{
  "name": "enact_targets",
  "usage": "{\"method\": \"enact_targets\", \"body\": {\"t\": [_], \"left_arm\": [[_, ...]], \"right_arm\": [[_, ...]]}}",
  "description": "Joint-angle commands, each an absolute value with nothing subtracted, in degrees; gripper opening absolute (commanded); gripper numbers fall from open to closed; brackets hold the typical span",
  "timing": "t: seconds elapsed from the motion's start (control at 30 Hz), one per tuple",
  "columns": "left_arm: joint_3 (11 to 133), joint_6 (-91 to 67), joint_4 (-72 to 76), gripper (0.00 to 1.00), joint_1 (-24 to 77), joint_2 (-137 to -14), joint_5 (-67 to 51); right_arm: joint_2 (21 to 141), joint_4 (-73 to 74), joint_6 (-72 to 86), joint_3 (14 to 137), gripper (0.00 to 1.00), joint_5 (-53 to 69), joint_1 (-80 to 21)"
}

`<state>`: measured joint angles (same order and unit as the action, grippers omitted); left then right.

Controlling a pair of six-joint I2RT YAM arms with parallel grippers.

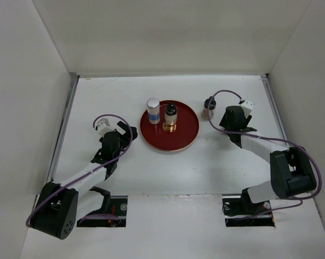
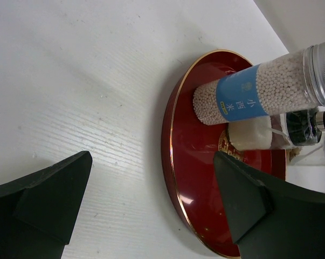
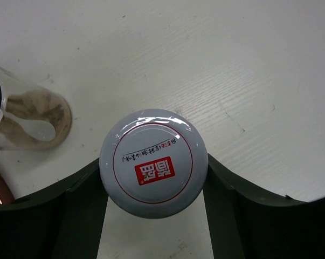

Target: Organize the condiment bottles

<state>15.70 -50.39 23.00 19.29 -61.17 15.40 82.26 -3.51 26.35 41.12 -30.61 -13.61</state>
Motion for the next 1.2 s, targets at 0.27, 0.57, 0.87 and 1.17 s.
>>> {"method": "enact_targets", "body": {"t": [0.27,0.57,0.87,1.17], "left_arm": [[15.91,-50.62,25.66,1.0,19.55,-61.26,15.29],[15.56,-50.62,25.66,1.0,18.59,-60.65,15.03],[15.38,-50.62,25.75,1.0,18.5,-60.56,14.76],[15.29,-50.62,25.58,1.0,18.32,-59.77,14.5]], "right_arm": [[67.69,-7.57,22.76,40.25,0.56,-40.69,-29.9],[83.02,-14.23,20.49,52.18,0.58,-37.97,-49.86],[104.32,-13.45,16.35,69.07,0.73,-38.58,-55.94],[90.38,-15.81,16.96,59.44,1.0,-37.97,-54.28]]}}
